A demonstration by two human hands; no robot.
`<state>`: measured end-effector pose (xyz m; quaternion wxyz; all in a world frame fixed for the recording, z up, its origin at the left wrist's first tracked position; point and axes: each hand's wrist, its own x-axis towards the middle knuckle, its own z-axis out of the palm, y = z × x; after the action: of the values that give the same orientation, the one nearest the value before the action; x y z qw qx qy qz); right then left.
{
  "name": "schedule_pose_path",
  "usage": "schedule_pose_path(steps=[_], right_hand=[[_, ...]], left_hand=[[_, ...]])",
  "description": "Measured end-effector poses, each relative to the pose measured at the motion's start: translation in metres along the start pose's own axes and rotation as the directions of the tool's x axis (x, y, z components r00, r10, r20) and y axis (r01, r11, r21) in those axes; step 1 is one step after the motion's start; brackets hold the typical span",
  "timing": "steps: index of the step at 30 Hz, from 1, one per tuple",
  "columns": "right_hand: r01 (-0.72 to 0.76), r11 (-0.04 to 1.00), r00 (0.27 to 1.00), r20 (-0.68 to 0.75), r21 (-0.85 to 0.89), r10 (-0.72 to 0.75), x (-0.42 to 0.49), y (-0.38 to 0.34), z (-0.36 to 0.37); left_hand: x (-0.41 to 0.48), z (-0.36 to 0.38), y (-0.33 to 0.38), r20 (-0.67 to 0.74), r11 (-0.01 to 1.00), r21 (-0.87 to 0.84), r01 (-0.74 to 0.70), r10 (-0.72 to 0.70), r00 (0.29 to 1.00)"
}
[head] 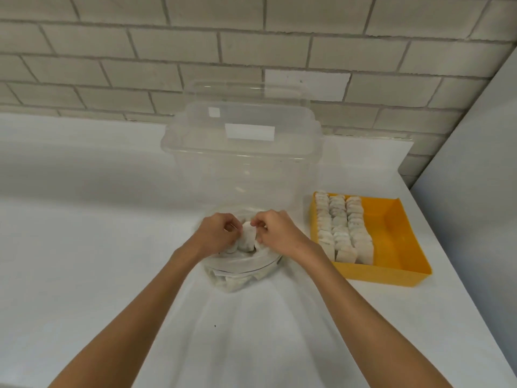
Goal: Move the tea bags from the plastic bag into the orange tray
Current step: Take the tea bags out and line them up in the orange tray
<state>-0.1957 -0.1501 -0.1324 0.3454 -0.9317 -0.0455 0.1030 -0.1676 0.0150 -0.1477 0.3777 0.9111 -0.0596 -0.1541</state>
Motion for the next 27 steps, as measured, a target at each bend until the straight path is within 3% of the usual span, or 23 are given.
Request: schedule_pose_path(steps=[5,12,15,21,25,27], right_hand=[[-0.048,0.999,0.998,-0.029,-0.024,0.047,-0.001,0.002,0.005],[-0.082,0.975,0.996,0.056,0.204,0.072,-0.004,0.006,0.008],[-0.064,0.976,0.998,0.004,0.208,0.064,-0.001,0.009,0.008],[-0.026,0.994,0.997,-0.070,0.108,0.033,0.005,0.001,0.005],[0.029,0.994,0.998,-0.060,0.110,-0.023,0.013,-0.011,0.009],[0.061,0.993,0.997,-0.053,0.100,-0.056,0.018,-0.017,0.013]], left_hand=[[0.007,0.030,0.000,-0.006,0.998,0.064,0.001,0.000,1.000],[0.002,0.043,0.003,-0.093,0.995,0.096,-0.010,0.019,0.995],[-0.001,0.034,-0.006,-0.122,0.996,0.054,-0.065,0.071,0.990],[-0.018,0.000,-0.013,-0.216,0.959,-0.253,-0.129,0.074,0.974],[-0.024,-0.014,-0.015,-0.206,0.784,-0.605,-0.136,0.011,0.979],[-0.026,-0.017,-0.014,-0.194,0.710,-0.689,-0.148,0.016,0.981]])
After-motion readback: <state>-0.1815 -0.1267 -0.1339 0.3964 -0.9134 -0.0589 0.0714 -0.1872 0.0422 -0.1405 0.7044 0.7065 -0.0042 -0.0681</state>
